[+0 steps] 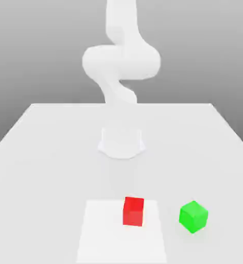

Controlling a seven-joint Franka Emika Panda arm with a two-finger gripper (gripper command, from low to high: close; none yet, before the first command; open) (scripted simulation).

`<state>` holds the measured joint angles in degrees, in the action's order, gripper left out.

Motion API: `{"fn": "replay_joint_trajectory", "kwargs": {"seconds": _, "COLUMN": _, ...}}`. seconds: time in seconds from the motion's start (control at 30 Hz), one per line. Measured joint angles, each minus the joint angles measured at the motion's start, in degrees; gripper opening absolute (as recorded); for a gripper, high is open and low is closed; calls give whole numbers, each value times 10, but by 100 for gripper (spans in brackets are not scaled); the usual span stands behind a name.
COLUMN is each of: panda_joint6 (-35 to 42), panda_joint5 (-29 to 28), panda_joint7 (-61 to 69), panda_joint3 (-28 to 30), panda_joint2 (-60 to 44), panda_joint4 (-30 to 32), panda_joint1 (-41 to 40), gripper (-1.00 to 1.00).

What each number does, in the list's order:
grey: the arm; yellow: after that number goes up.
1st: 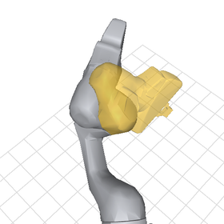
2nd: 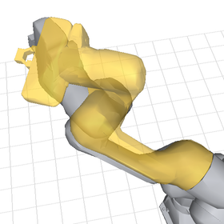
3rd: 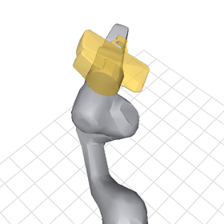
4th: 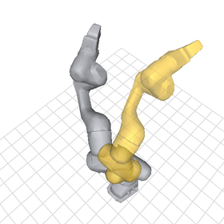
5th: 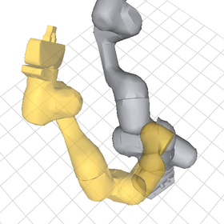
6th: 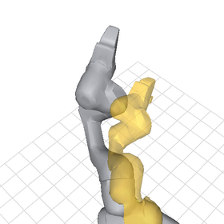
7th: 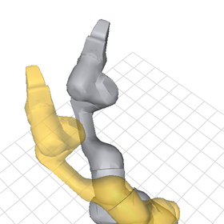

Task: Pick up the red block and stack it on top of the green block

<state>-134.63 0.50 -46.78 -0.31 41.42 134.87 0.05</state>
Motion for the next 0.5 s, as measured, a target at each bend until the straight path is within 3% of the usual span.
{"fn": "replay_joint_trajectory", "kwargs": {"seconds": 0.5, "panda_joint6": -205, "panda_joint5": 12, "panda_joint7": -83, "panda_joint3": -35, "panda_joint2": -322, "panda_joint4": 211, "panda_joint1": 4, "gripper": 0}}
